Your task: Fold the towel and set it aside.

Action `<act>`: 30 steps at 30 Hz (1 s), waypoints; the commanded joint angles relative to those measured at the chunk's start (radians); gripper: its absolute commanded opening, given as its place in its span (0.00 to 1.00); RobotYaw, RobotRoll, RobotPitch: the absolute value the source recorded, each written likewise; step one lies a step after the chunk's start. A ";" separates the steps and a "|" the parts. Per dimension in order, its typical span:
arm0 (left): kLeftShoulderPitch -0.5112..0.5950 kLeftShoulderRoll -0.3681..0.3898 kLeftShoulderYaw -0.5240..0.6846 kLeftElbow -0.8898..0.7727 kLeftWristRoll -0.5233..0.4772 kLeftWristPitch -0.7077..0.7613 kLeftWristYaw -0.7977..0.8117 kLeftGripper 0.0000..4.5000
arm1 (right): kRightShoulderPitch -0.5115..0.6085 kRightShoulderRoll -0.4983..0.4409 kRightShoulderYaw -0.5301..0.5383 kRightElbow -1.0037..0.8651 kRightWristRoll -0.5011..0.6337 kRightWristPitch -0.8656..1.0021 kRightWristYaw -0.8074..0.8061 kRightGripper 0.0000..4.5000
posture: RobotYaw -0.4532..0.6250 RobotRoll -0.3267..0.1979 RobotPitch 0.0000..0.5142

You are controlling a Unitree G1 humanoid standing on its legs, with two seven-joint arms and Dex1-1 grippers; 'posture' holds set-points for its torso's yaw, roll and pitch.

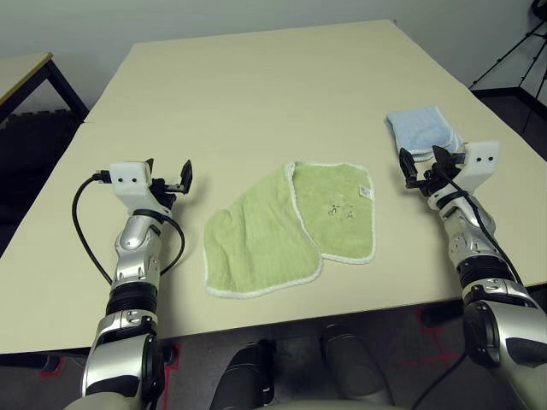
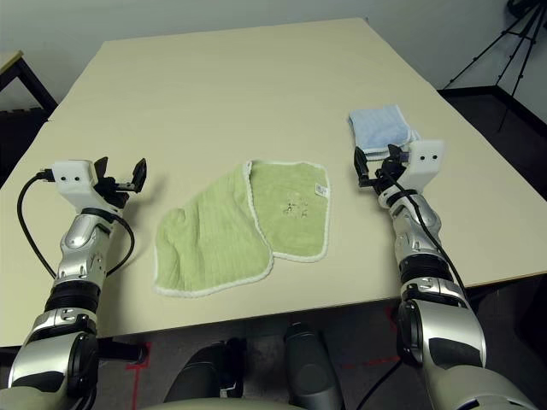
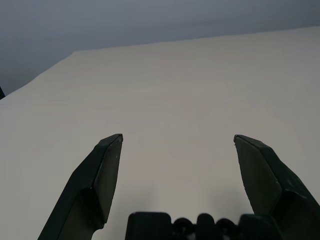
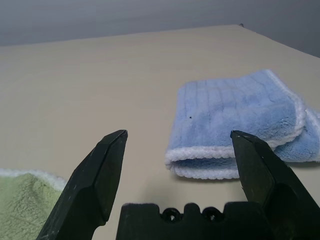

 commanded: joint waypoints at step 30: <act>0.064 -0.015 0.009 -0.086 -0.015 0.034 0.035 1.00 | -0.071 -0.004 0.013 0.037 -0.009 0.015 0.006 1.00 | 0.26 0.62 0.22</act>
